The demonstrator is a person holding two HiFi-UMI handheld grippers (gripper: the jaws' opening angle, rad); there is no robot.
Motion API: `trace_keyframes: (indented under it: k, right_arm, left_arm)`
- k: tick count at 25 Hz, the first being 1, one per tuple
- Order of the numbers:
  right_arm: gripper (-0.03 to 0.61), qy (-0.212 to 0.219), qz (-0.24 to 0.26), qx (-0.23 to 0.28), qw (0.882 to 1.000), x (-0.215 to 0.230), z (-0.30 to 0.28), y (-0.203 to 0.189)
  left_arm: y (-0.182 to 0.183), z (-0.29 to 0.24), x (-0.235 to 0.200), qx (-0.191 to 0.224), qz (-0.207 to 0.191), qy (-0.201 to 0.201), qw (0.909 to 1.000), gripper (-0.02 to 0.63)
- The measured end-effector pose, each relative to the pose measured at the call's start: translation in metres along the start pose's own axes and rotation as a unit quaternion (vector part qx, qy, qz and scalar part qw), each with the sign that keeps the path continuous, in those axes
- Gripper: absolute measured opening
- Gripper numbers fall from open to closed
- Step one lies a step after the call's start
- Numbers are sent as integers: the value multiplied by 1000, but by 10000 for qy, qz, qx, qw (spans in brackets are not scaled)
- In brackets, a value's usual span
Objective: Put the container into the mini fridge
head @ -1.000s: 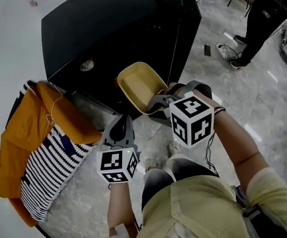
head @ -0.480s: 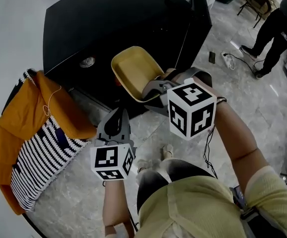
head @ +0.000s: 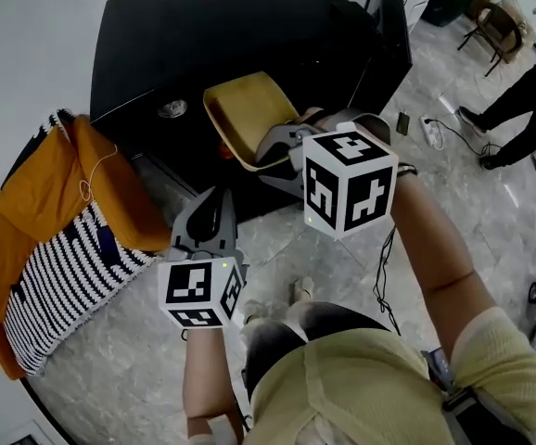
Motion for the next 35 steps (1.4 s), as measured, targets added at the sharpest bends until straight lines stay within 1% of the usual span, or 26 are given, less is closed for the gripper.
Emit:
trace_keyframes:
  k: [5, 12, 20, 26, 35]
  right_arm:
    - [38, -87, 66, 48, 9999, 16, -3, 5]
    - [38, -147, -58, 36, 9999, 36, -7, 5]
    - [38, -322, -94, -17, 9994, 45, -14, 5]
    - [39, -550, -56, -105, 9984, 49, -18, 4]
    - [40, -829, -12, -209, 9963, 55, -22, 5]
  left_arm:
    - [6, -2, 0, 82, 4, 103, 9999, 28]
    - [14, -6, 1, 226, 97, 119, 9996, 28]
    - [22, -14, -3, 394, 49, 254, 9989, 28]
    - [26, -26, 0, 406, -76, 96, 9991, 28]
    - [33, -31, -3, 536, -44, 50, 9985, 28]
Point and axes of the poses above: the fingertips, and each gripper's own axes: z backward along the fingers, x to its right, y out of its top, the point moved 10 cm from there along z, backward along the fingers, and after that the axes turned 10 degrees about -x, right-handed, at the moved point
